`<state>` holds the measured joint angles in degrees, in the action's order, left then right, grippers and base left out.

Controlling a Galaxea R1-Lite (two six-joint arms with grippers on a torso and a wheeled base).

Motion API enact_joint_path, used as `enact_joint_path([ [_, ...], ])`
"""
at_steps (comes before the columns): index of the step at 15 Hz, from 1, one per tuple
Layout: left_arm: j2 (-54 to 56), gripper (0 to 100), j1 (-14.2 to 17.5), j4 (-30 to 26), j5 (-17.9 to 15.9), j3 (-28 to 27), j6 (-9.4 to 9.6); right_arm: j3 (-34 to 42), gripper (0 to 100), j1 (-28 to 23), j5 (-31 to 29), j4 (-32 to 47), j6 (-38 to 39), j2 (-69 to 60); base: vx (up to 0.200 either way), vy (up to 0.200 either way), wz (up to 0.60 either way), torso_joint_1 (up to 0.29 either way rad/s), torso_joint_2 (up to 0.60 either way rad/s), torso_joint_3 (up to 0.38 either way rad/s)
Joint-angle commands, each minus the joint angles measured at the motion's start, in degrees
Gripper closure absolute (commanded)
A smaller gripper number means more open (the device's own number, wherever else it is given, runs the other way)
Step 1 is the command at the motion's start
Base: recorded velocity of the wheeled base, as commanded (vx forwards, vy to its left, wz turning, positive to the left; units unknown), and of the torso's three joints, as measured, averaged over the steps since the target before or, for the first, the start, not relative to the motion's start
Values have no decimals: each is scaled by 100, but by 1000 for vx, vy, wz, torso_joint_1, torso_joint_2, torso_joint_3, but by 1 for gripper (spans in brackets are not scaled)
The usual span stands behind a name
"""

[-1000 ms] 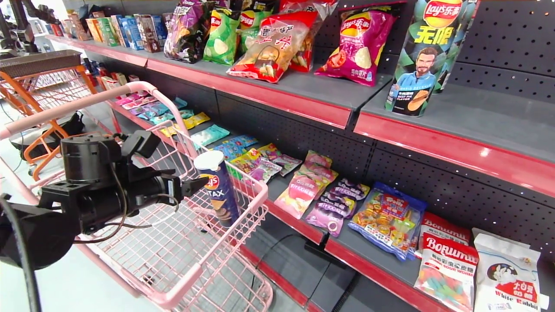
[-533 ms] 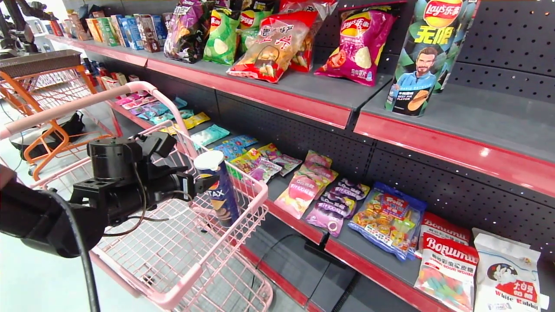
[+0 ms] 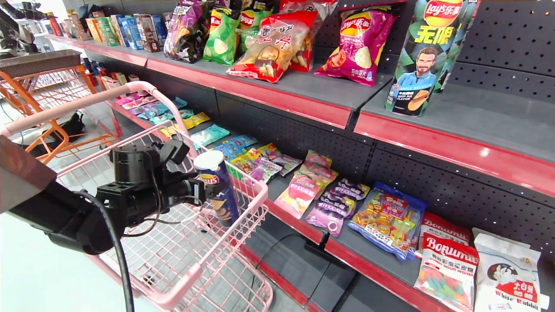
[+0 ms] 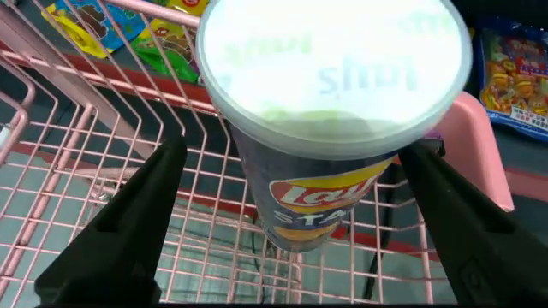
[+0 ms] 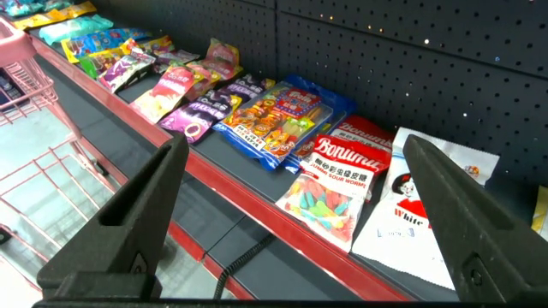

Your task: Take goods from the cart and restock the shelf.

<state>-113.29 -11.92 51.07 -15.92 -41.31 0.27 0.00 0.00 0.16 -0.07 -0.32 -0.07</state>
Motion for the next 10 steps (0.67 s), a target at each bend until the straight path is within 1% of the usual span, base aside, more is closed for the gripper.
enact_joint_path([
  [1,-97,0,-3,0,1,-87,0,0,0,0,2,-1,-3,7,0,0,0,0,0,0],
  [5,-220,0,-73,0,19,-237,0,0,0,0,2,-1,-3,7,0,0,0,0,0,0],
  [6,-273,100,-73,9,19,-263,17,0,0,0,2,-1,-3,7,0,0,0,0,0,0],
  [7,-290,100,-73,53,10,-290,43,0,0,0,2,-1,-3,7,0,0,0,0,0,0],
  [10,-282,100,-73,70,45,-281,43,0,0,0,2,-1,-3,7,0,0,0,0,0,0],
])
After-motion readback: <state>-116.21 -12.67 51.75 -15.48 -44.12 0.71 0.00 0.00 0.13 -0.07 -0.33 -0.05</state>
